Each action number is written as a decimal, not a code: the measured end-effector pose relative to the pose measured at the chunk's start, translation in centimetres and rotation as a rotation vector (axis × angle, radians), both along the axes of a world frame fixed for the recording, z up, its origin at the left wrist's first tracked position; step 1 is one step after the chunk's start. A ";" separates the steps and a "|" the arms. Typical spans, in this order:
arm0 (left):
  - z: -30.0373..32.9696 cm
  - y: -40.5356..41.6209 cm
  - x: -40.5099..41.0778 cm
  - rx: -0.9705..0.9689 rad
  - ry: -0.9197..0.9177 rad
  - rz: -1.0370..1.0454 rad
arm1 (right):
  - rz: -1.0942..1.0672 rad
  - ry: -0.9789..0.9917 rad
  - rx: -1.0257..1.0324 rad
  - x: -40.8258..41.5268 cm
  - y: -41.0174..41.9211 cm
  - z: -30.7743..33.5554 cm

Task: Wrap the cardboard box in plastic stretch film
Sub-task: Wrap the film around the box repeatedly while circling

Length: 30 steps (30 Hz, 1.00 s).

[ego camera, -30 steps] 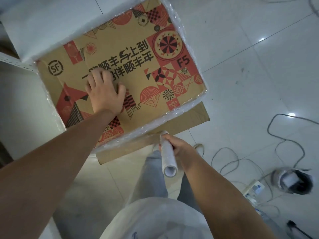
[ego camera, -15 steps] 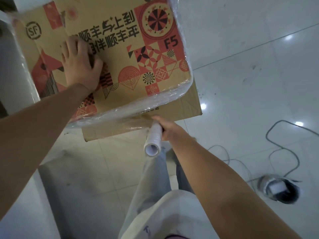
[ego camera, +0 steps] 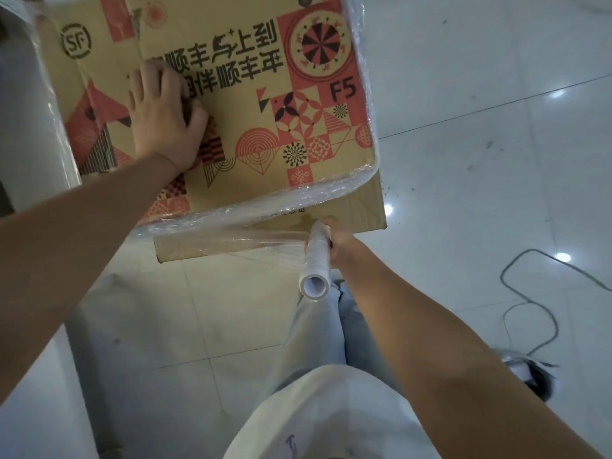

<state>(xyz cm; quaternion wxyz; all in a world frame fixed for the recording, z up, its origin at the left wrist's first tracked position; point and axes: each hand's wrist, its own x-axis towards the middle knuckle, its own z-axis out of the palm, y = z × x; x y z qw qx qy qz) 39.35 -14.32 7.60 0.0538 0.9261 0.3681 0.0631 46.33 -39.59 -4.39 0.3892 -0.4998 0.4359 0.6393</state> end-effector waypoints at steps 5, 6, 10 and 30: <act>0.1 0.3 0.0 -0.016 0.002 -0.015 | 0.209 0.014 0.077 1.2 0.3 0.9; 0.1 0.3 0.0 -0.020 0.004 -0.017 | 0.214 0.011 0.071 1.7 0.0 0.8; 0.1 0.2 0.0 -0.036 0.022 -0.015 | 0.243 -0.057 0.001 3.2 -0.9 0.6; 1.8 -1.0 0.8 0.079 0.205 -0.073 | 0.266 0.001 0.091 7.0 -1.2 0.8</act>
